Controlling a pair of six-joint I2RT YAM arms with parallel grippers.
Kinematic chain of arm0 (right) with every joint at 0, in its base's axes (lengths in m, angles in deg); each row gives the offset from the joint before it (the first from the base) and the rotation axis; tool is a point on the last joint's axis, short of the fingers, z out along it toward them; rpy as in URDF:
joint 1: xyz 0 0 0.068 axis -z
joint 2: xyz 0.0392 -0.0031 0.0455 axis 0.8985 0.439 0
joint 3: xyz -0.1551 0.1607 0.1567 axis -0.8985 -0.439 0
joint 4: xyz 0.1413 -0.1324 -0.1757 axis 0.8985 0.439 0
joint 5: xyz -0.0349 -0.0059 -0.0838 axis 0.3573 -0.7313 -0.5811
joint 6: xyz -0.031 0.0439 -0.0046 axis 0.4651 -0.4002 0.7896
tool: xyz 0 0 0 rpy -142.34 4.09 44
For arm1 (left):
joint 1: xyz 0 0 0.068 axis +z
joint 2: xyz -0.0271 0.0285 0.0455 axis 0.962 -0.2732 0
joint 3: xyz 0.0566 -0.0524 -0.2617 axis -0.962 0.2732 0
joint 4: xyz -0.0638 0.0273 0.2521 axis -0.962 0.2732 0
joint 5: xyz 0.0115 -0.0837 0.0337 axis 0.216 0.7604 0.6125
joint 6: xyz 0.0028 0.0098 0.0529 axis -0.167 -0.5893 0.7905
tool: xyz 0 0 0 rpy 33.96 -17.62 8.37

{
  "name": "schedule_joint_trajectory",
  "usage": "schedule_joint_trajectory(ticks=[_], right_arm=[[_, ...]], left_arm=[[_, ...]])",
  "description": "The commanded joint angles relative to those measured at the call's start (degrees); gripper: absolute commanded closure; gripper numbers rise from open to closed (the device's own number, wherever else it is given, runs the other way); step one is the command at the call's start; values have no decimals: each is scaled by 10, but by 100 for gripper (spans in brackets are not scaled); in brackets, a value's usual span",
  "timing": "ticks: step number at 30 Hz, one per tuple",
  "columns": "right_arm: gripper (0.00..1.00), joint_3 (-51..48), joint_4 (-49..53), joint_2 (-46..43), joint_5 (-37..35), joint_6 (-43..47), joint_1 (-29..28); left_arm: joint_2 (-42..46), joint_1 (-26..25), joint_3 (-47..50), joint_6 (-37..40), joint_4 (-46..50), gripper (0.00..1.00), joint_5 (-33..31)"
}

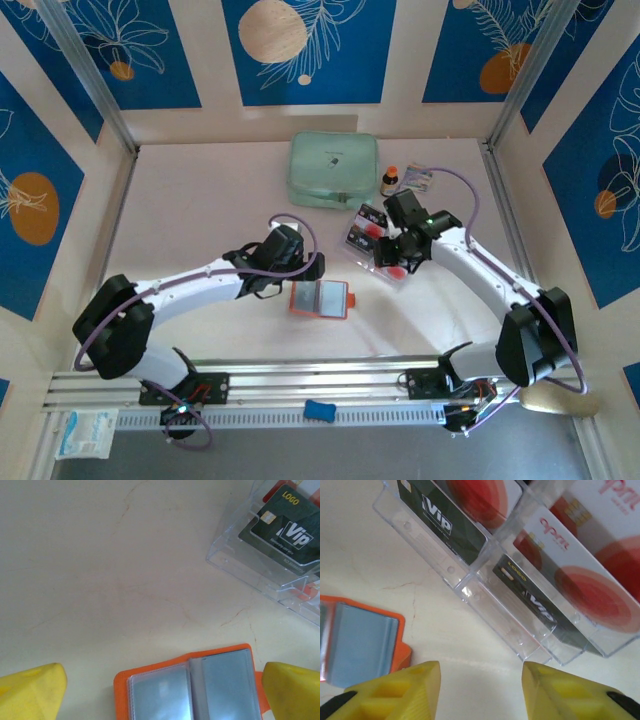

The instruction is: Put the credit cards into the card holder

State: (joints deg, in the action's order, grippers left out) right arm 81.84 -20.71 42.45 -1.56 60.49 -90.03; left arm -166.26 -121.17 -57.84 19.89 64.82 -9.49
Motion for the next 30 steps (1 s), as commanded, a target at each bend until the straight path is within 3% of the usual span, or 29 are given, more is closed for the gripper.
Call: schedule_joint_trajectory(ticks=[1,12,30], right_arm=[[57,23,31,25,-42,30,-19],[62,27,43,70,-96,60,-33],[67,43,32,125,-94,58,-38]], left_arm=[[7,2,19,-20,-7,0,-11],[3,2,24,-16,-4,0,-9],[9,11,30,-10,-6,0,0]])
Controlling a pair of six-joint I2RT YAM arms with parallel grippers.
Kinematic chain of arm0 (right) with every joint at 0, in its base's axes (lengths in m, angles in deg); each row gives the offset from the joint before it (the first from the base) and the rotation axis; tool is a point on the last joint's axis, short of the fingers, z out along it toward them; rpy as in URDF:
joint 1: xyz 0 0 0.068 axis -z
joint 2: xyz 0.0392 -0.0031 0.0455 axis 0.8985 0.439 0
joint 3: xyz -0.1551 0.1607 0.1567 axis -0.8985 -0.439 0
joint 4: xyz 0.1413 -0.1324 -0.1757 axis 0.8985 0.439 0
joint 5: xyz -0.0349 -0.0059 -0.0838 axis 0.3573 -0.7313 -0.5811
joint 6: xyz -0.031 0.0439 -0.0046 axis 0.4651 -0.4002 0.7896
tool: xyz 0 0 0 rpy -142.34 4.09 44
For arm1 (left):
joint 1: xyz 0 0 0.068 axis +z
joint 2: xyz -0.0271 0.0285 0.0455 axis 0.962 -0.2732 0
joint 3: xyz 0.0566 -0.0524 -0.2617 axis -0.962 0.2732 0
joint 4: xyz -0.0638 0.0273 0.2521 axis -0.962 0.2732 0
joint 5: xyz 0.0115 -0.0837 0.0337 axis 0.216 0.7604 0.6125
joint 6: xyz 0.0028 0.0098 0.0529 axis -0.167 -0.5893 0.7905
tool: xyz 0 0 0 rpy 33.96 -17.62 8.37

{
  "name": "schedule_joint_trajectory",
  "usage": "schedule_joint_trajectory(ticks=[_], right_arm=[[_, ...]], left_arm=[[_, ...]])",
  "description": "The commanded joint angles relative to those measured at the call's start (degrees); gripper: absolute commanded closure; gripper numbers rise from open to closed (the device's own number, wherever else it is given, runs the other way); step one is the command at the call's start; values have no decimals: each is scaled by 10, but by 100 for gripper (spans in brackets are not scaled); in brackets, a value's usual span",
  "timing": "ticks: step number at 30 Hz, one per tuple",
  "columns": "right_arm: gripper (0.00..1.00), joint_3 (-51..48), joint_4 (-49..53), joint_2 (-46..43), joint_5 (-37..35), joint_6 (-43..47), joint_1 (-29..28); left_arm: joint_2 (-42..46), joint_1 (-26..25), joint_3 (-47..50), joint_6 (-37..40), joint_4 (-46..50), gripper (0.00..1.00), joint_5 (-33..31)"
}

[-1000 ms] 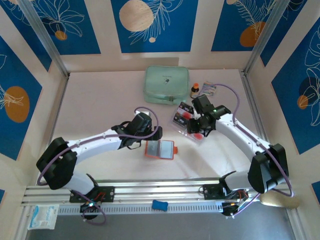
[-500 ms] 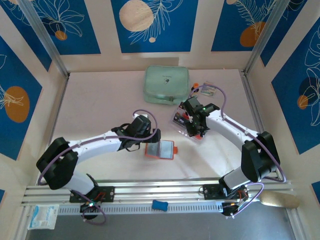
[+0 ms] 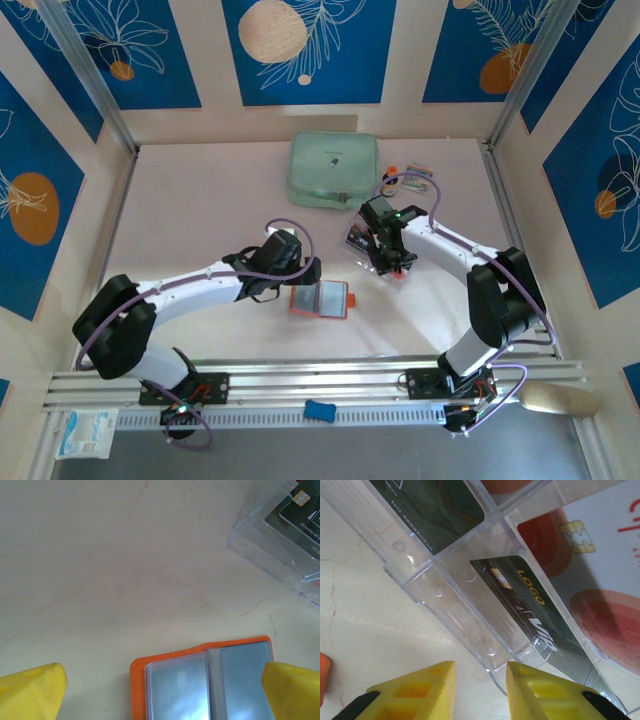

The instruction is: Put the credit cards into the card holder

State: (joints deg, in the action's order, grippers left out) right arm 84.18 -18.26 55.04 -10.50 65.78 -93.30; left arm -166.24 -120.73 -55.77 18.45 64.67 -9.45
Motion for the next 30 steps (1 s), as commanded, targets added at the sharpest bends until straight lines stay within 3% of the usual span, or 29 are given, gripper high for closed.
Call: schedule_joint_trajectory(ticks=[1,16,25,30], right_arm=[[68,22,9,-3,-5,5,-7],[67,48,25,26,-84,23,-14],[68,36,15,58,-79,18,-20],[74,31,12,55,-71,17,-21]], left_arm=[[9,6,10,4,-6,0,-1],[9,12,18,3,-14,0,7],[13,18,27,3,-17,0,9],[10,22,29,3,-21,0,13]])
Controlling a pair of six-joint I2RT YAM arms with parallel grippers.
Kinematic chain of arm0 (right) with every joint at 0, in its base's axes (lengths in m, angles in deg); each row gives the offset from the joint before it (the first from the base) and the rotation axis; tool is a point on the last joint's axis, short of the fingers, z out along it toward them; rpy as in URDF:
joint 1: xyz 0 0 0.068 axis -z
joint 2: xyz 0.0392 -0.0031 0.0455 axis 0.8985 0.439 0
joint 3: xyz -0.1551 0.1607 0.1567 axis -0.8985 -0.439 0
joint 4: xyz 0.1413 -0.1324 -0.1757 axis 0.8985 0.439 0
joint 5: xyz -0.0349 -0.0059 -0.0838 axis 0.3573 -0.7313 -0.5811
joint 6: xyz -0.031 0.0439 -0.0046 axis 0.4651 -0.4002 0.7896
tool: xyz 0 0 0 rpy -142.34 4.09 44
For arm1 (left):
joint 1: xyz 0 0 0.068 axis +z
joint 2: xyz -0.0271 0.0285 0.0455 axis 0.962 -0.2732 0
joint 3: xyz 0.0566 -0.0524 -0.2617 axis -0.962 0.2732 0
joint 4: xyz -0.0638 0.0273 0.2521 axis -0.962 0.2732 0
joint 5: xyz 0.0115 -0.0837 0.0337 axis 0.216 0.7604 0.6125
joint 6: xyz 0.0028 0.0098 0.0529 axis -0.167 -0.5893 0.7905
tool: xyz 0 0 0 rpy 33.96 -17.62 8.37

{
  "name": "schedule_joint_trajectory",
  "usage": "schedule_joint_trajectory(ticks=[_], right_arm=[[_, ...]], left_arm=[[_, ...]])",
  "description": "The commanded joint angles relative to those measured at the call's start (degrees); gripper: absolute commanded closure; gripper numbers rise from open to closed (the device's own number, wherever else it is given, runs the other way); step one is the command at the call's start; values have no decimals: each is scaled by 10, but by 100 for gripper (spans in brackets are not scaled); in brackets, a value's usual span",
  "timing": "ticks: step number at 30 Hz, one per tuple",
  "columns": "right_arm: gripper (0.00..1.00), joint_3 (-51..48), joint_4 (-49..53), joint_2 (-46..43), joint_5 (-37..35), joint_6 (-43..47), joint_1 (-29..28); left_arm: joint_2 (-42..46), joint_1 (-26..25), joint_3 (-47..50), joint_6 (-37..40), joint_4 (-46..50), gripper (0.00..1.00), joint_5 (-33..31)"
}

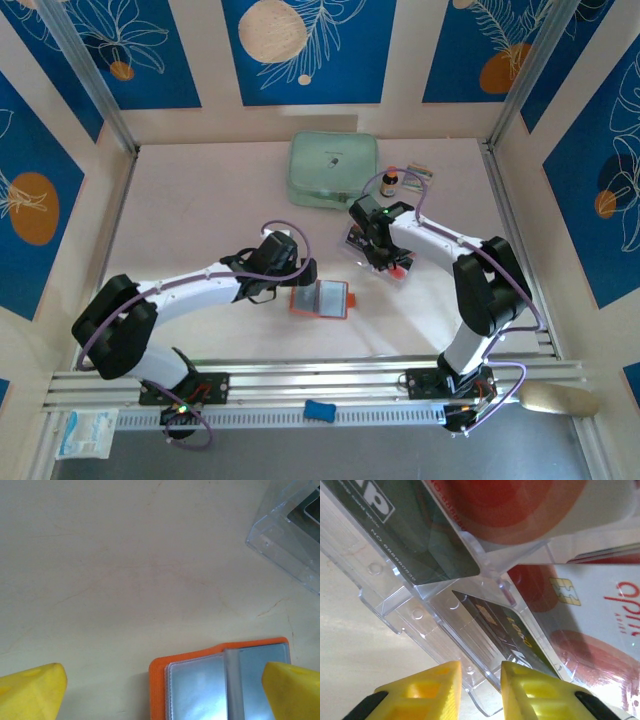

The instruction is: Put the credit cards into the card holder

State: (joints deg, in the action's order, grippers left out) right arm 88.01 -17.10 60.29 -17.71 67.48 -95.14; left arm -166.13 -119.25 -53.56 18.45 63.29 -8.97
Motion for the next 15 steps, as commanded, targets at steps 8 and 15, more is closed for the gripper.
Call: schedule_joint_trajectory(ticks=[8,15], right_arm=[[81,-18,-2,5,16,5,-5],[90,-17,0,-7,13,22,-15]], left_arm=[[8,10,7,3,-10,0,11],[12,12,8,2,-8,0,11]])
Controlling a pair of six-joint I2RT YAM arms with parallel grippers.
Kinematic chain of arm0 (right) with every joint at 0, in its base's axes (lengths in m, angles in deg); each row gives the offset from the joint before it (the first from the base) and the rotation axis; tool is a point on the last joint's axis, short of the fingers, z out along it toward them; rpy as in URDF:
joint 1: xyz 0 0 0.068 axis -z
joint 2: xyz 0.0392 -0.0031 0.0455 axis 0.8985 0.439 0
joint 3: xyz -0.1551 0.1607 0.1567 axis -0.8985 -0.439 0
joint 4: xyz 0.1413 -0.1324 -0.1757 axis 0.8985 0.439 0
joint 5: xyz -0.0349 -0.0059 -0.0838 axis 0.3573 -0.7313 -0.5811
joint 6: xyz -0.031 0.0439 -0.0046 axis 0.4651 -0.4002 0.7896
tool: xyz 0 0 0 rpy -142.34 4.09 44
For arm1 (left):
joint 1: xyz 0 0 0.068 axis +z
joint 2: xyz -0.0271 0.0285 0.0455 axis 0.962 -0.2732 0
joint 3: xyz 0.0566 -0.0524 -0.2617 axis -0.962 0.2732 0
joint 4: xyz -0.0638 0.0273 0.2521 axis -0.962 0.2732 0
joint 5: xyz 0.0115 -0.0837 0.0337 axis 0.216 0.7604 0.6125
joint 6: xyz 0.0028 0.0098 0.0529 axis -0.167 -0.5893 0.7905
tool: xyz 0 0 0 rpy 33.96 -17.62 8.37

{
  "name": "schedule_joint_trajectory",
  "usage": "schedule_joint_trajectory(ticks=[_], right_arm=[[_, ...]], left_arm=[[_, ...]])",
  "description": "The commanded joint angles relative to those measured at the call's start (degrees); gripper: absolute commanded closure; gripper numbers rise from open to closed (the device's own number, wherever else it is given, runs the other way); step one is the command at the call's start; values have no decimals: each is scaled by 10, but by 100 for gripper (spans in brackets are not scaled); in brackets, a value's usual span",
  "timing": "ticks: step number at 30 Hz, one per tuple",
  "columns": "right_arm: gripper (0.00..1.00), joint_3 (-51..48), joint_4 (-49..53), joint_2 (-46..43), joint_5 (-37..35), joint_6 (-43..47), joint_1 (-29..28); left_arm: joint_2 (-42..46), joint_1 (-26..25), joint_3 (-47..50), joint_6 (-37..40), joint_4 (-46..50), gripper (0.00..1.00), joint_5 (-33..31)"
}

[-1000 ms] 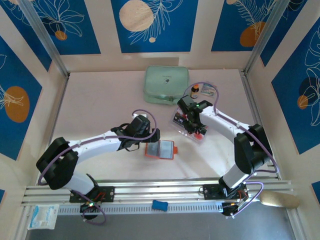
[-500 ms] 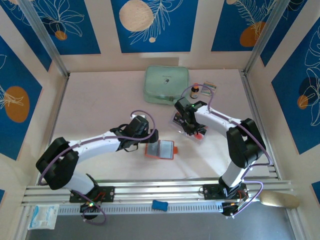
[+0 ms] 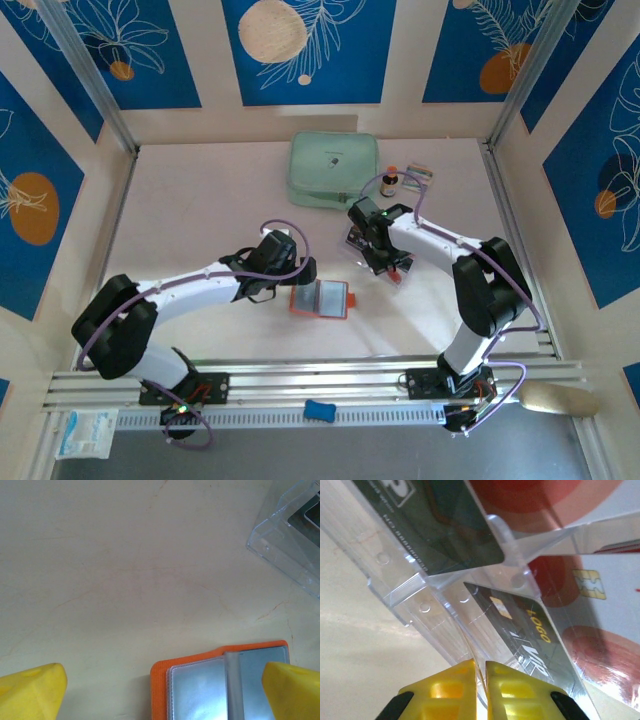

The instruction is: Put the credit cards into the card holder

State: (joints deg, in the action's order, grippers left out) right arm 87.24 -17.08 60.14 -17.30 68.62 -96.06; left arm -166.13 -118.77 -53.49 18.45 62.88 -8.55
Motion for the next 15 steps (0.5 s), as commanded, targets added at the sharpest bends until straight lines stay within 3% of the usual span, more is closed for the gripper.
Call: schedule_joint_trajectory(ticks=[1,15], right_arm=[[90,-8,1,-11,10,17,-10],[100,48,57,-48,-23,47,-76]], left_arm=[[13,8,8,2,-4,0,7],[20,14,2,8,5,0,5]])
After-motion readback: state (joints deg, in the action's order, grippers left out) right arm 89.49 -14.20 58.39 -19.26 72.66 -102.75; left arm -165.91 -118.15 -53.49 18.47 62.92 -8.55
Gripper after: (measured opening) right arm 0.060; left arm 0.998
